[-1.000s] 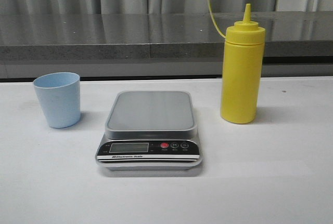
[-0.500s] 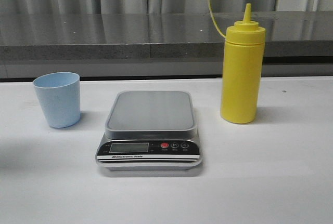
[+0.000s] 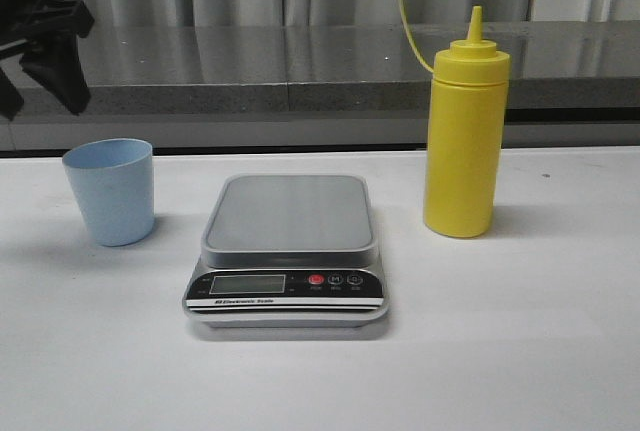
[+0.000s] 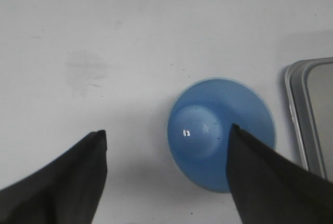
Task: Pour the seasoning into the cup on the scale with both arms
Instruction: 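Lower the left gripper onto the light blue cup and grasp it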
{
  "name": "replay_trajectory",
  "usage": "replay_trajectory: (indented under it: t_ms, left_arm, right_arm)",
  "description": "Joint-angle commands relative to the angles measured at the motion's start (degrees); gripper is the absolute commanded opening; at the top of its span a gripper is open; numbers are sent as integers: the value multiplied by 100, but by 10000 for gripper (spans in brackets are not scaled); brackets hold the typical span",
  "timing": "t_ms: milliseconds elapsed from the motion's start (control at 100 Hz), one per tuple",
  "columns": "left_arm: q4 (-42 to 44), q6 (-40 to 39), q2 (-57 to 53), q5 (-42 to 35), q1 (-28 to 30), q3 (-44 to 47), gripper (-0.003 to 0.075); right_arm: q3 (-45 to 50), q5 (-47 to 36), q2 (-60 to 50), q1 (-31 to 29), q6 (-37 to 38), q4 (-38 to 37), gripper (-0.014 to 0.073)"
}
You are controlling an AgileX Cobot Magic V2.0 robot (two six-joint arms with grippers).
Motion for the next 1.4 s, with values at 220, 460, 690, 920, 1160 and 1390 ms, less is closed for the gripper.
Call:
replay_trajectory:
  t_ms: [220, 460, 690, 920, 1160, 1390]
  left_arm:
    - [-137, 2, 513, 42, -44, -498, 473]
    - [-137, 2, 879, -42, -44, -498, 465]
    - [-137, 2, 937, -117, -44, -566, 250]
    - [-137, 2, 937, -216, -44, -580, -22]
    - [-137, 2, 903, -169, -44, -697, -20]
    - [-267, 2, 638, 37, -221, -1346, -20]
  right_arm:
    - [-106, -454, -101, -30, 7, -54, -69]
    - [-106, -454, -101, -30, 7, -54, -69]
    - [-106, -454, -101, -30, 7, -54, -69]
    - [-106, -454, -101, -30, 7, -54, -69]
    - [-106, -454, -101, -30, 7, -54, -69]
    - [-106, -454, -101, -30, 7, -54, -69]
